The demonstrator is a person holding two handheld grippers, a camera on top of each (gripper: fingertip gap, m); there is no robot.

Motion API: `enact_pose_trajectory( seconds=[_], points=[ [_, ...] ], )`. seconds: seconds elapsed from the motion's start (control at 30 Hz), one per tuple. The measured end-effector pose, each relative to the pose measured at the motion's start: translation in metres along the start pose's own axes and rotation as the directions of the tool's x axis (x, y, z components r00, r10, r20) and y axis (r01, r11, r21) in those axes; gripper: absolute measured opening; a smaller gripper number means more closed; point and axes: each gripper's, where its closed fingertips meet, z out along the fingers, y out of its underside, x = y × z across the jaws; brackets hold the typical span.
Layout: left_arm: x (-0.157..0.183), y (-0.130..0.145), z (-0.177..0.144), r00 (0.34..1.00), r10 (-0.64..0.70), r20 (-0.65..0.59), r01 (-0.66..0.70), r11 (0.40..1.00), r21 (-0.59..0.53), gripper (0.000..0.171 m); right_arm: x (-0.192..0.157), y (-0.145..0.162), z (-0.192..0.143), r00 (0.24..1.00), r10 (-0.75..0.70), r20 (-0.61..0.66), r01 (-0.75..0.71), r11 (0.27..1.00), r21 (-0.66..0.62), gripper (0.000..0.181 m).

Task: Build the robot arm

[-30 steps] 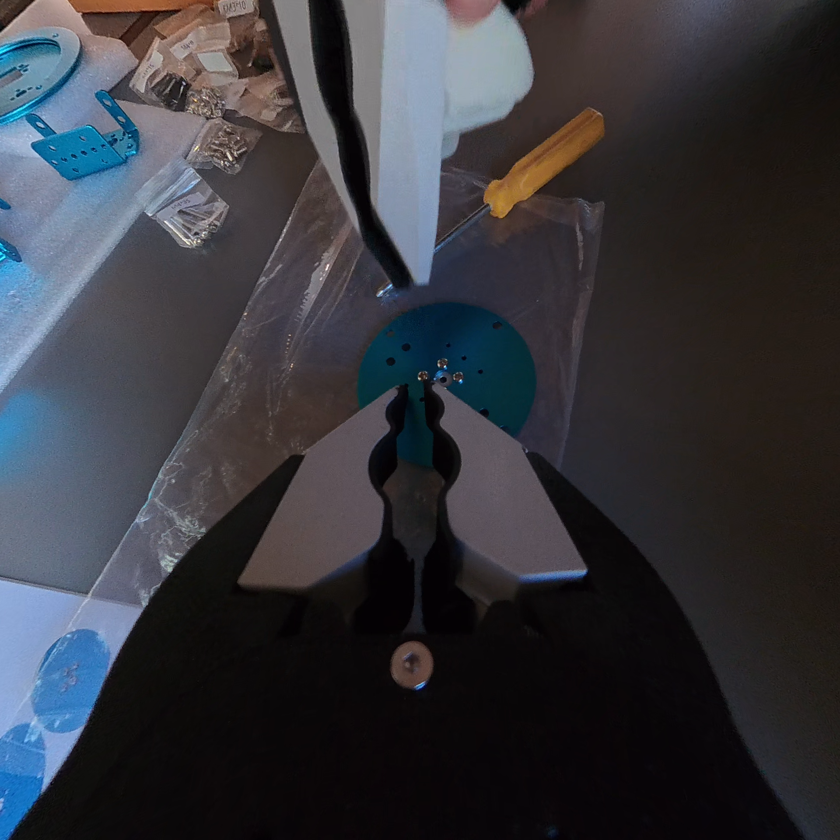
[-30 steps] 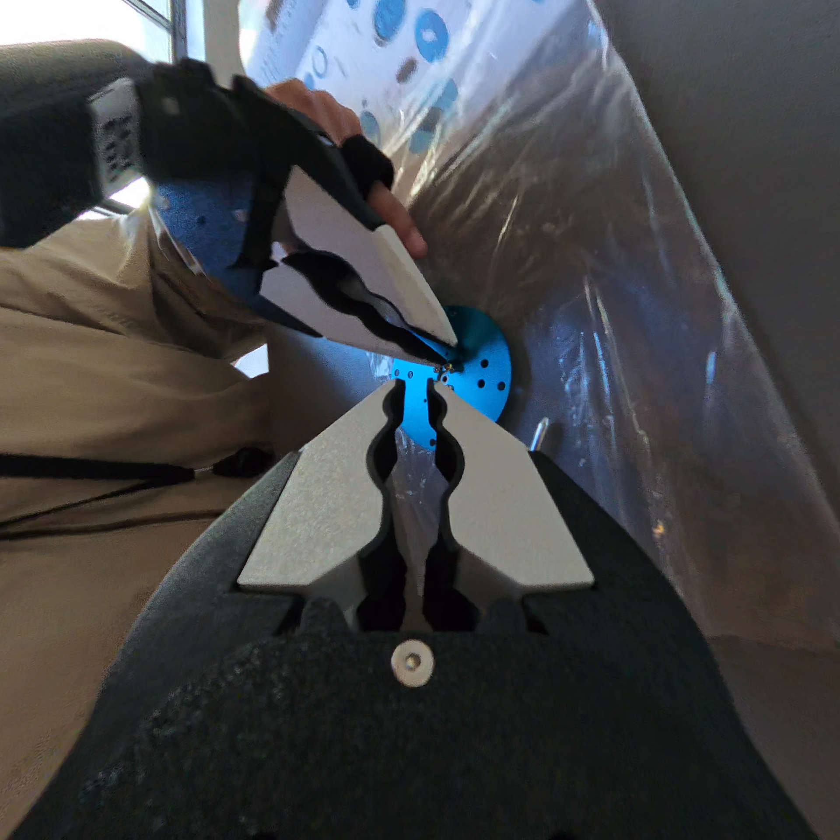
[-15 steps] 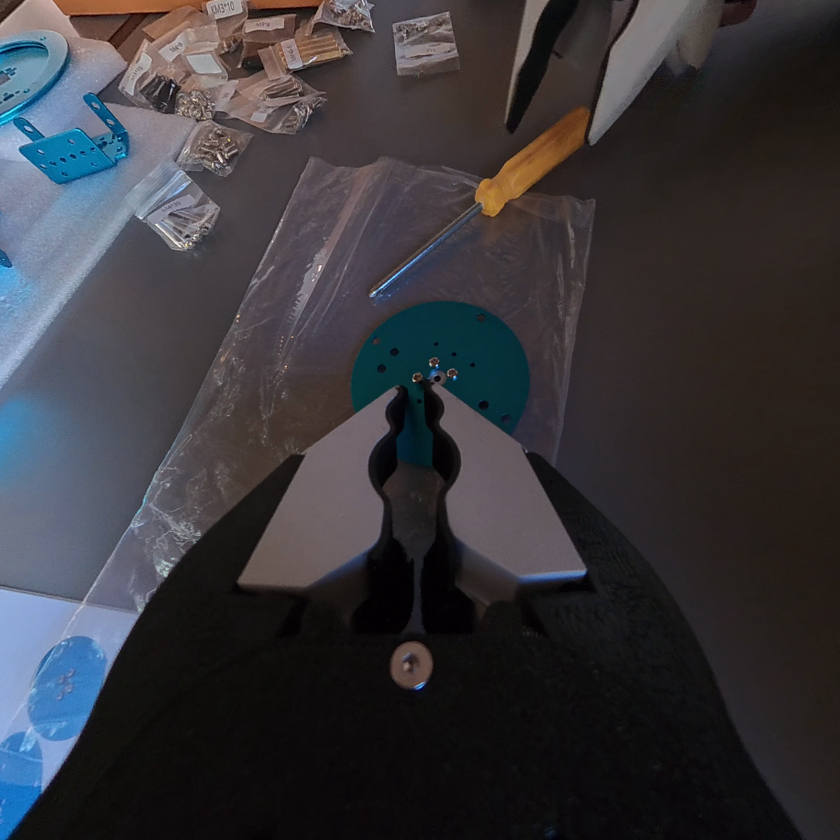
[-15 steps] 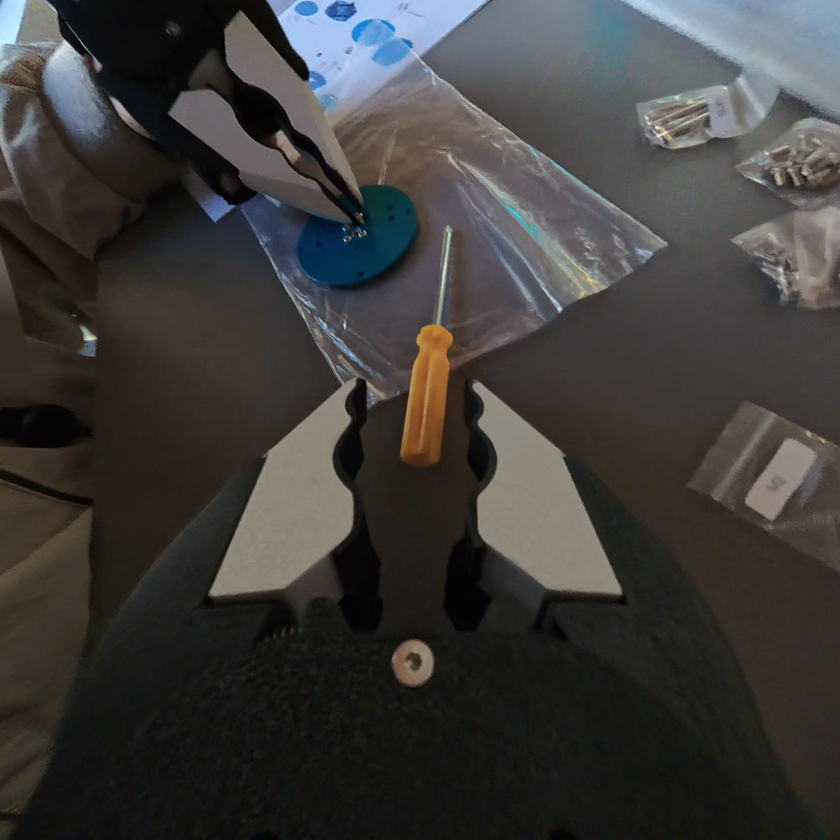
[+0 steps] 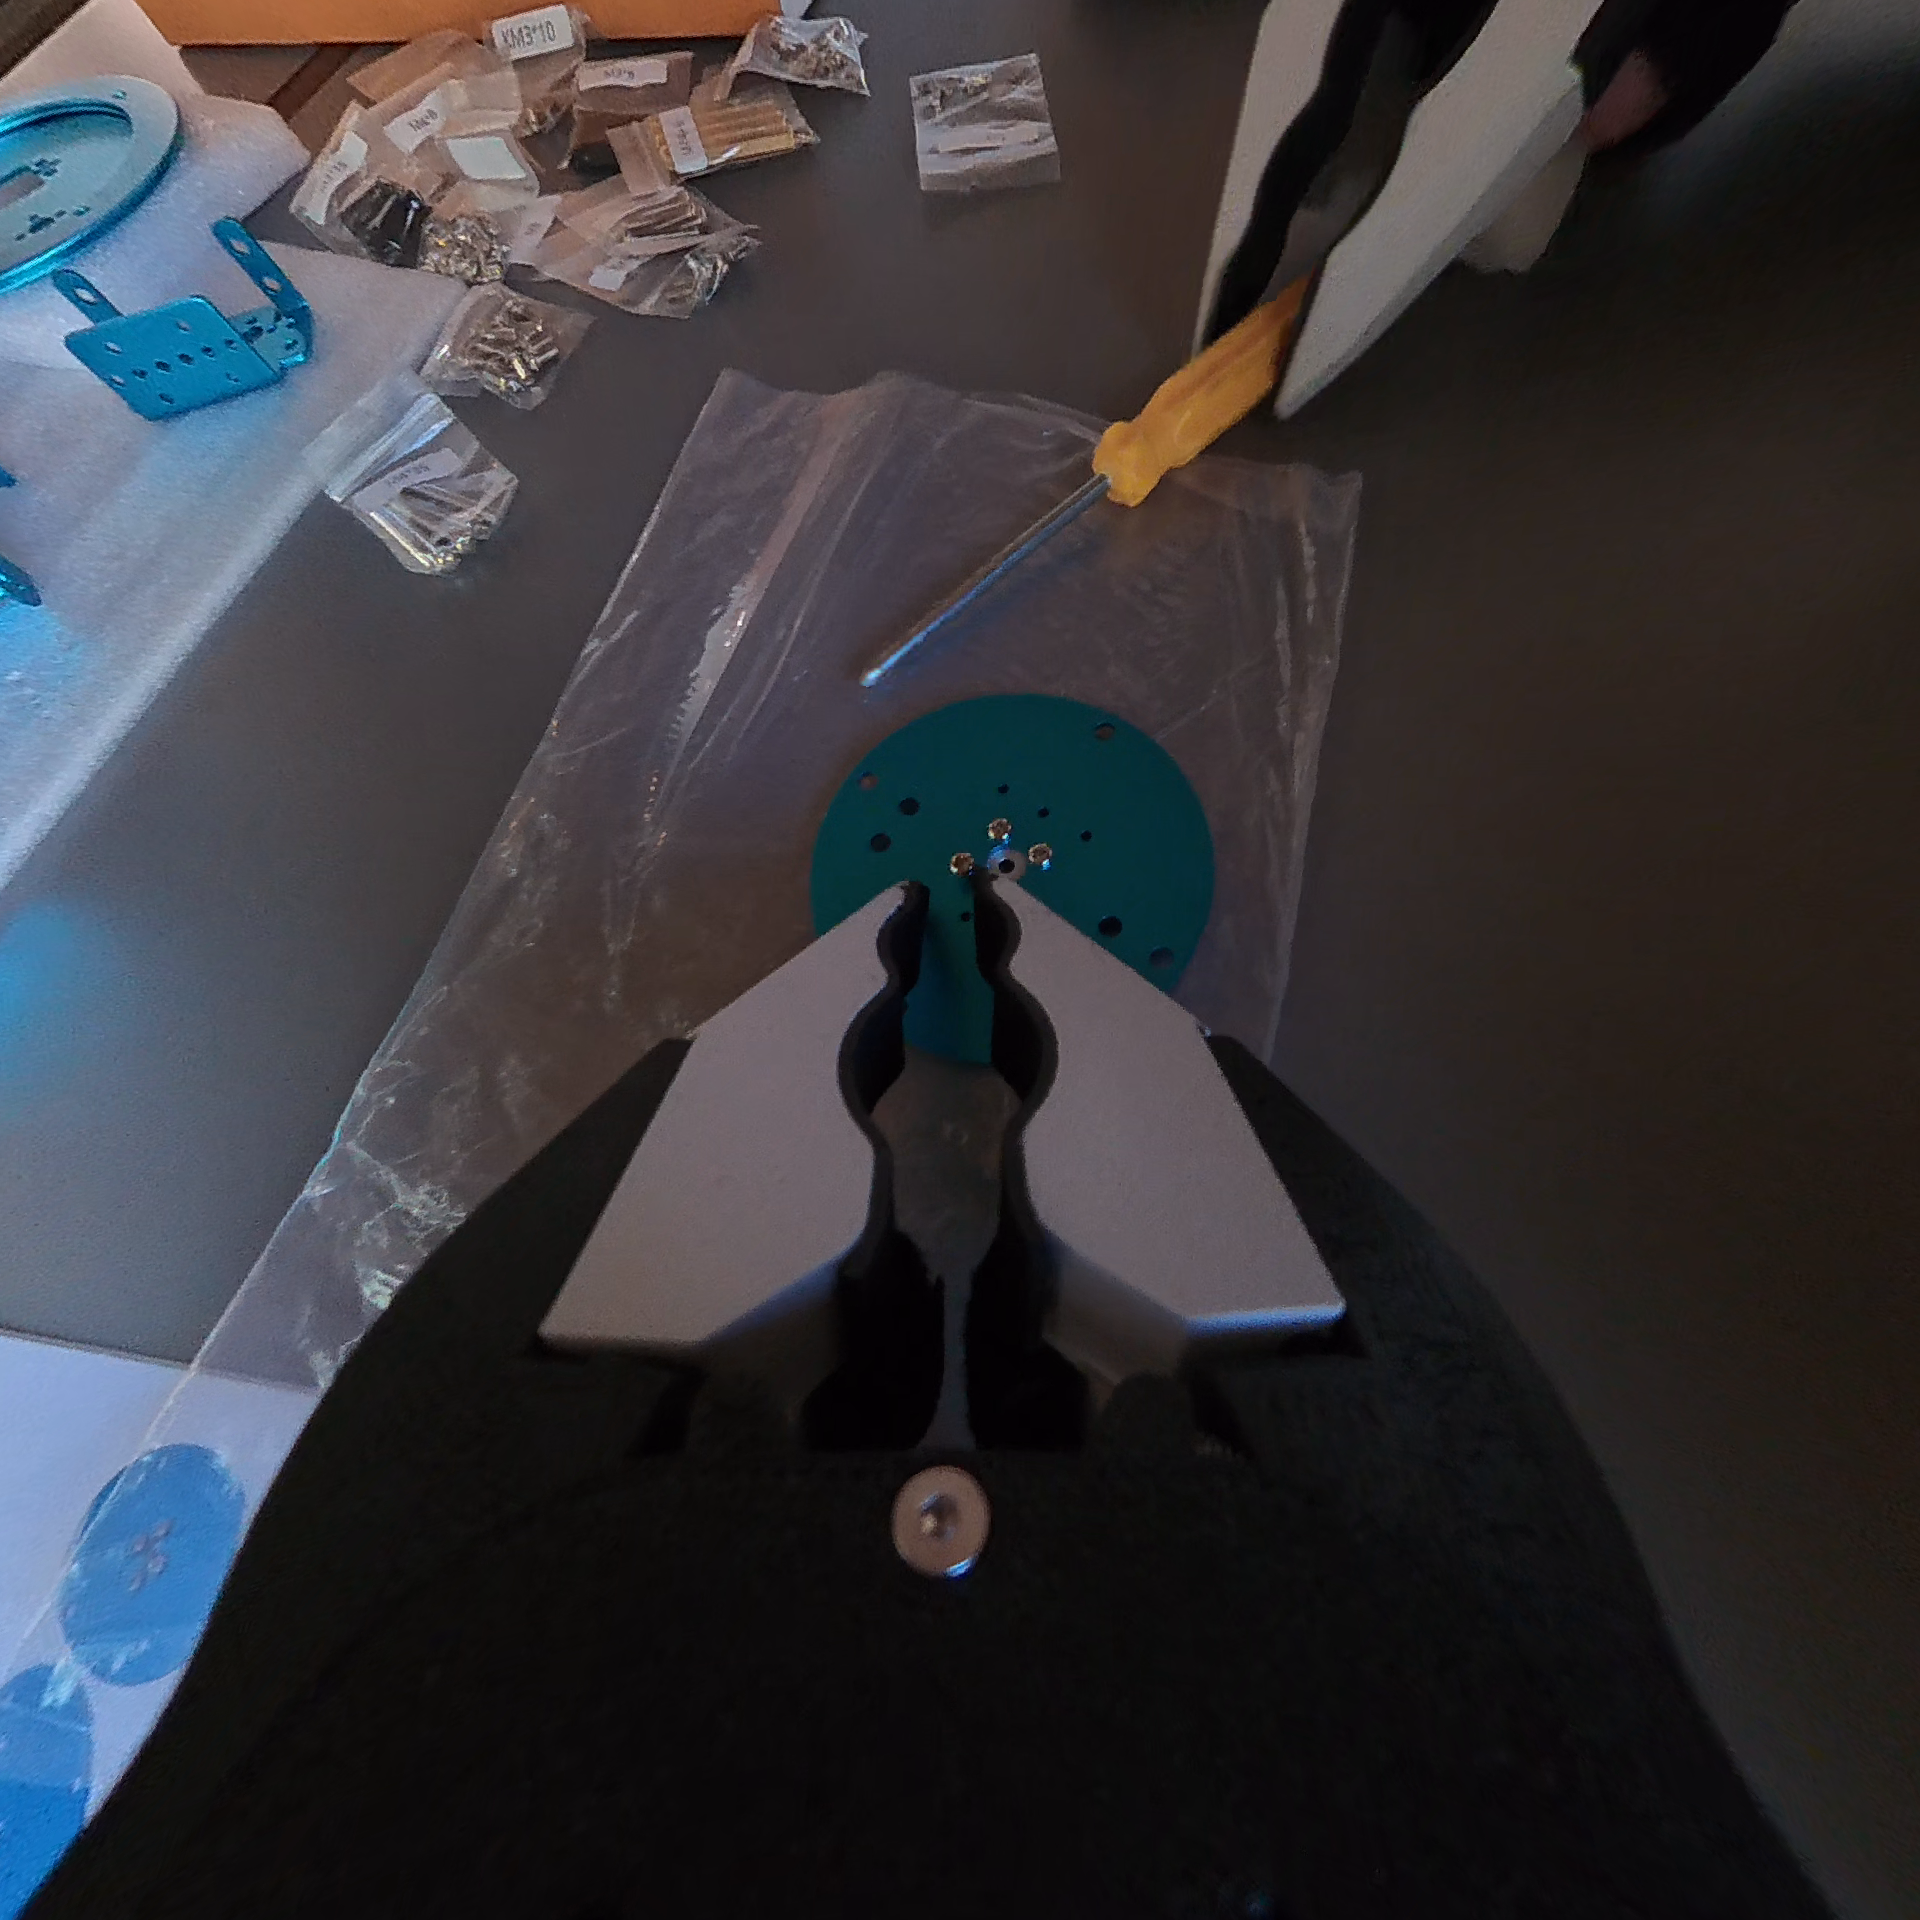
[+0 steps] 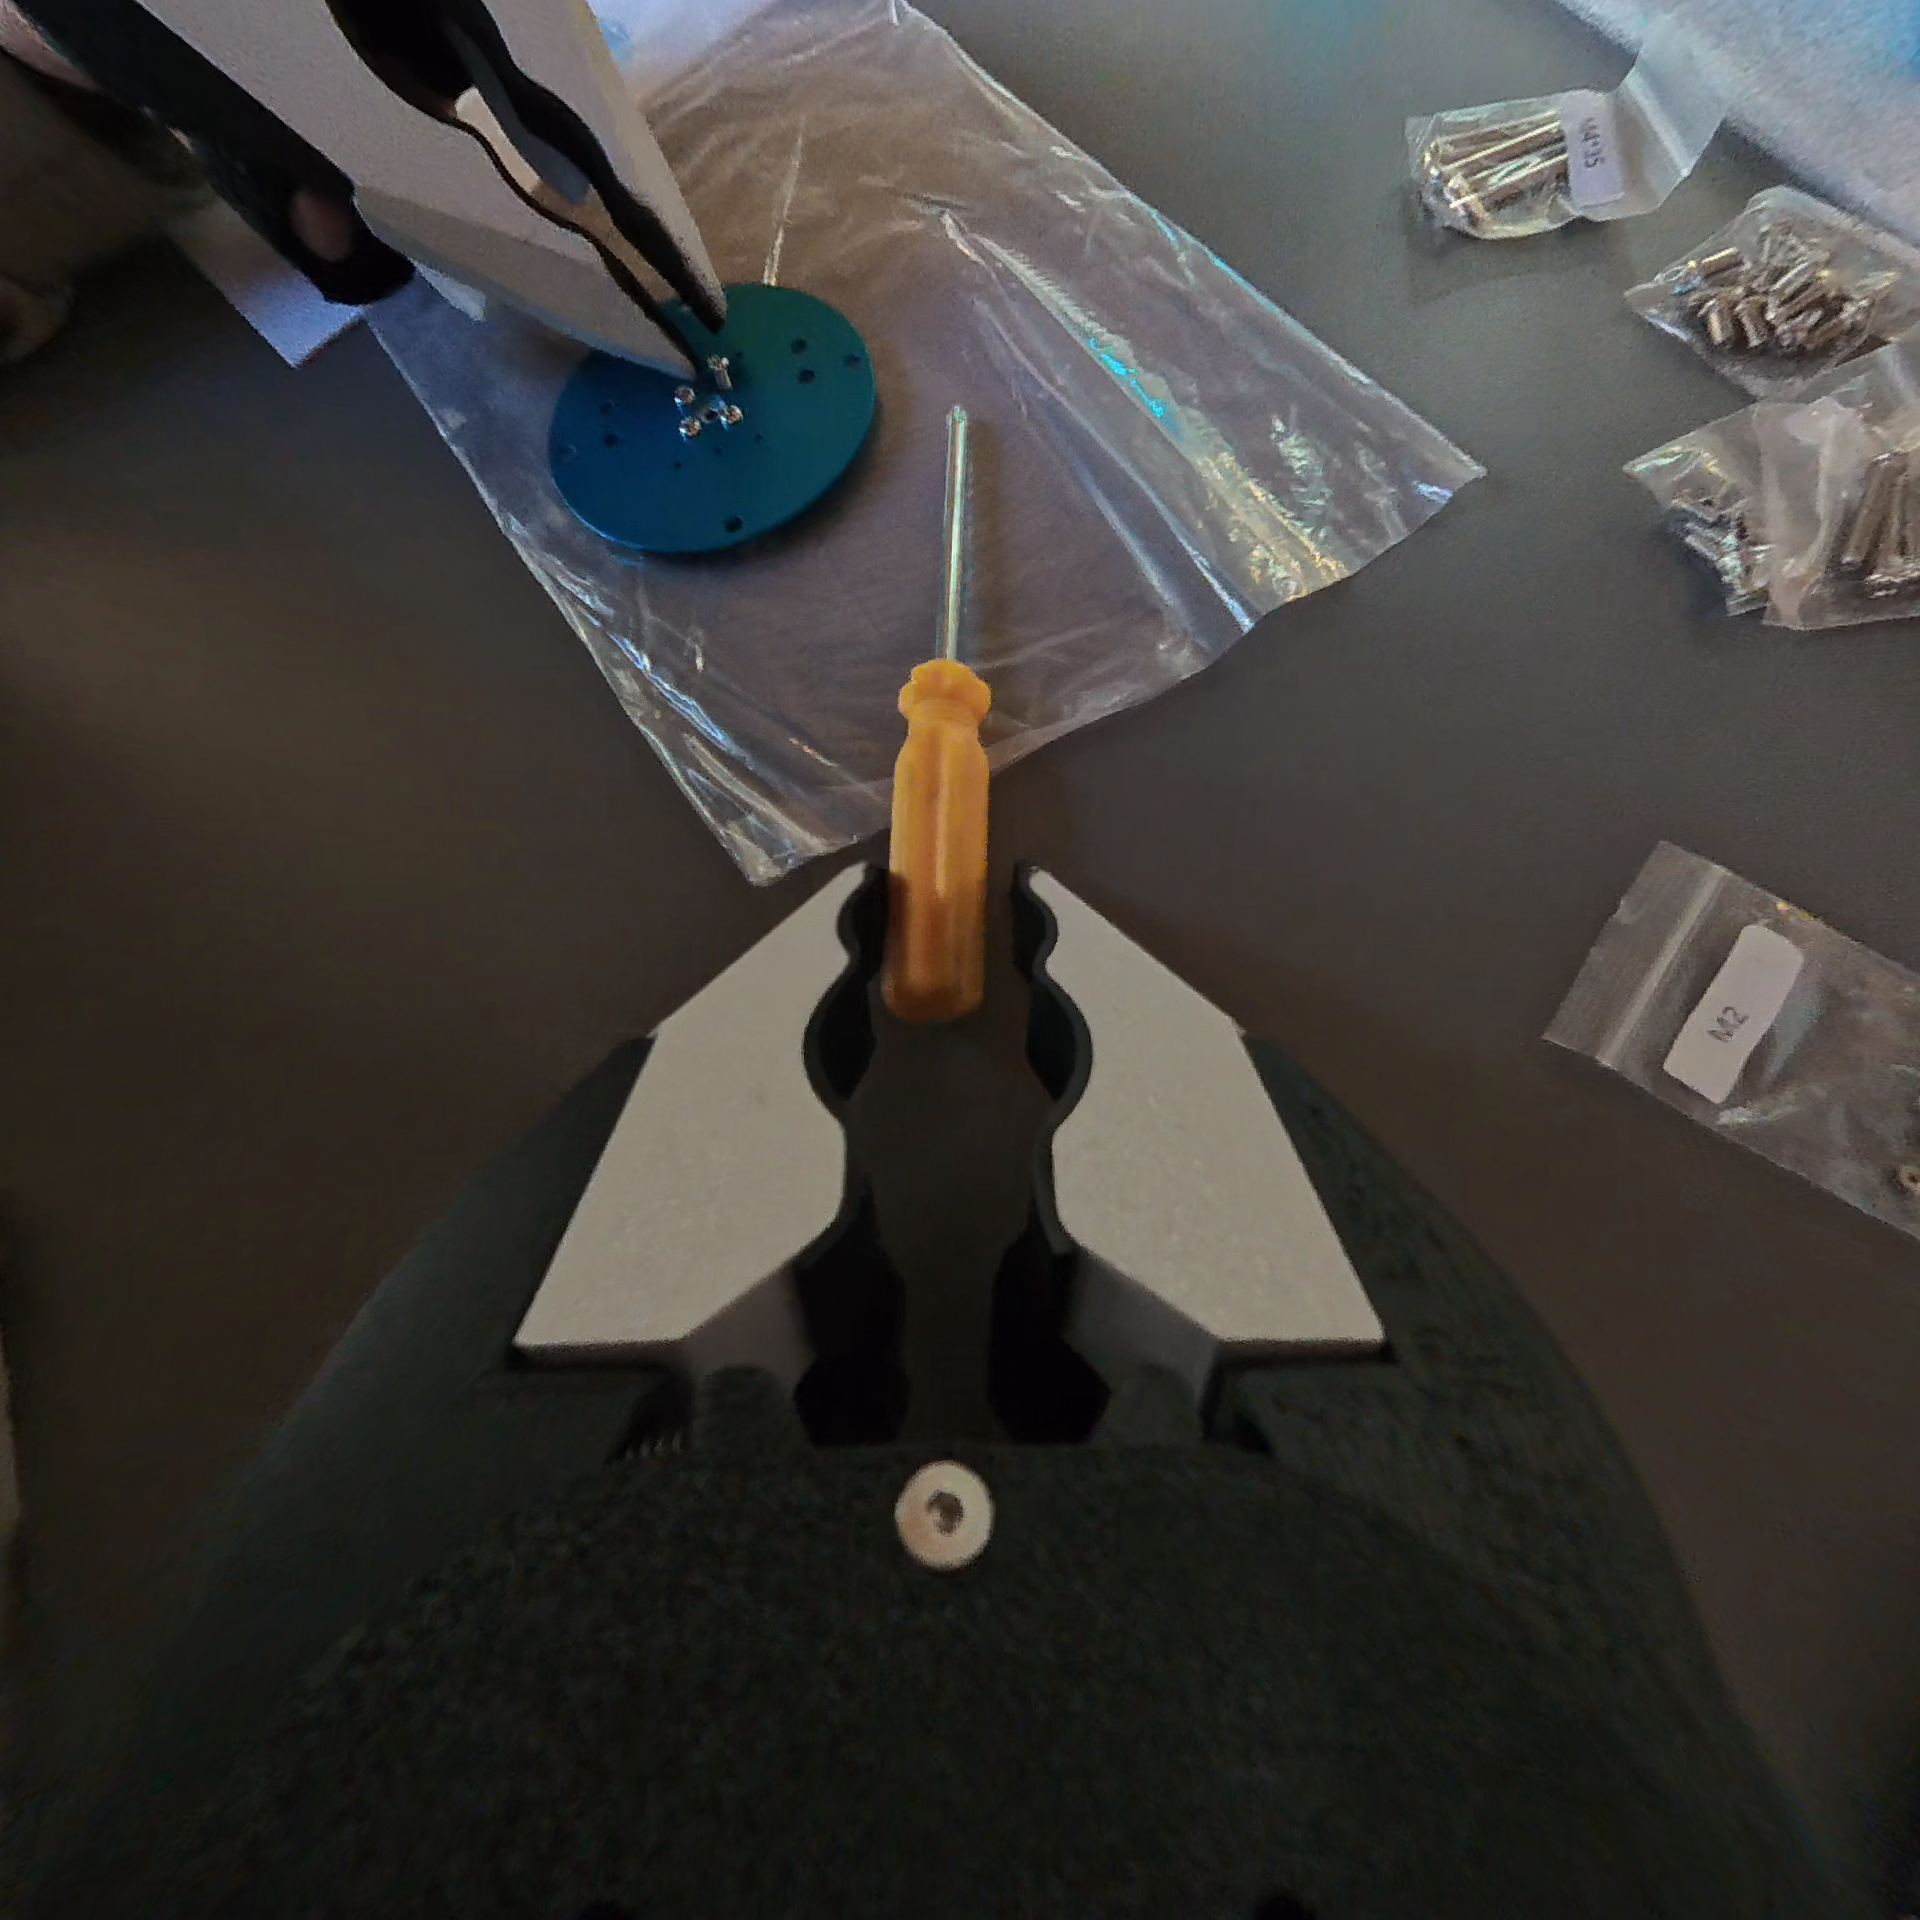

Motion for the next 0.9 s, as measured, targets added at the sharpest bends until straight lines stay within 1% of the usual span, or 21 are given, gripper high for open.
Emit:
enact_pose_trajectory(
  seconds=[0.03,0.13,0.23,0.3,0.37,0.43,0.5,0.53,0.6,0.63,0.7,0.73,0.77,0.83,0.9],
  points=[
    [0.0,0.0,0.0,1.0,0.0,0.0,0.0,1.0,0.0,0.01,0.0,0.001,0.0,1.0,-0.007,-0.01,0.007,1.0,-0.003,0.018],
    [0.0,-0.002,-0.001,1.0,0.003,0.006,-0.004,1.0,0.012,0.012,0.002,-0.001,-0.002,0.999,-0.02,-0.036,0.02,1.0,0.007,0.017],
    [-0.002,-0.006,-0.005,1.0,0.003,0.015,-0.004,1.0,0.028,0.02,0.006,-0.012,-0.012,0.994,-0.087,-0.067,0.088,0.996,0.022,0.018],
    [-0.002,-0.016,-0.012,1.0,0.0,0.019,-0.001,0.997,0.077,0.026,0.009,-0.022,-0.022,0.986,-0.147,-0.072,0.147,0.989,-0.007,0.018],
    [0.0,-0.035,-0.021,1.0,-0.008,0.017,0.005,0.988,0.155,0.028,0.01,-0.041,-0.03,0.975,-0.213,-0.055,0.212,0.977,-0.019,0.018],
    [0.002,-0.054,-0.028,0.999,0.019,0.046,-0.028,0.979,0.203,0.03,0.007,-0.069,-0.038,0.973,-0.23,-0.006,0.23,0.973,-0.027,0.018],
    [0.001,-0.071,-0.03,0.985,0.095,0.146,-0.123,0.973,0.193,0.034,-0.006,-0.098,-0.043,0.964,-0.246,0.1,0.253,0.966,-0.056,0.017],
    [0.001,-0.08,-0.031,0.97,0.138,0.199,-0.175,0.967,0.183,0.035,-0.013,-0.109,-0.044,0.953,-0.263,0.148,0.279,0.955,-0.098,0.018],
    [-0.004,-0.095,-0.032,0.933,0.199,0.299,-0.252,0.956,0.149,0.036,-0.027,-0.127,-0.041,0.914,-0.326,0.24,0.368,0.916,-0.159,0.017],
    [-0.009,-0.1,-0.034,0.913,0.214,0.347,-0.273,0.953,0.132,0.036,-0.034,-0.133,-0.038,0.89,-0.357,0.284,0.417,0.889,-0.189,0.018],
    [-0.015,-0.1,-0.033,0.91,0.204,0.361,-0.259,0.959,0.112,0.033,-0.043,-0.144,-0.033,0.842,-0.433,0.323,0.513,0.827,-0.228,0.018],
    [-0.015,-0.099,-0.033,0.916,0.19,0.354,-0.245,0.963,0.115,0.018,-0.045,-0.151,-0.031,0.825,-0.465,0.322,0.545,0.805,-0.233,0.018],
    [-0.017,-0.099,-0.035,0.915,0.176,0.363,-0.236,0.963,0.128,0.008,-0.044,-0.159,-0.028,0.817,-0.487,0.309,0.561,0.796,-0.229,0.018],
    [-0.02,-0.099,-0.041,0.908,0.153,0.39,-0.23,0.96,0.159,0.005,-0.048,-0.173,-0.026,0.806,-0.487,0.336,0.565,0.802,-0.193,0.018],
    [-0.024,-0.1,-0.047,0.913,0.105,0.395,-0.204,0.955,0.217,0.004,-0.054,-0.188,-0.024,0.795,-0.476,0.375,0.548,0.829,-0.111,0.015]
  ],
)
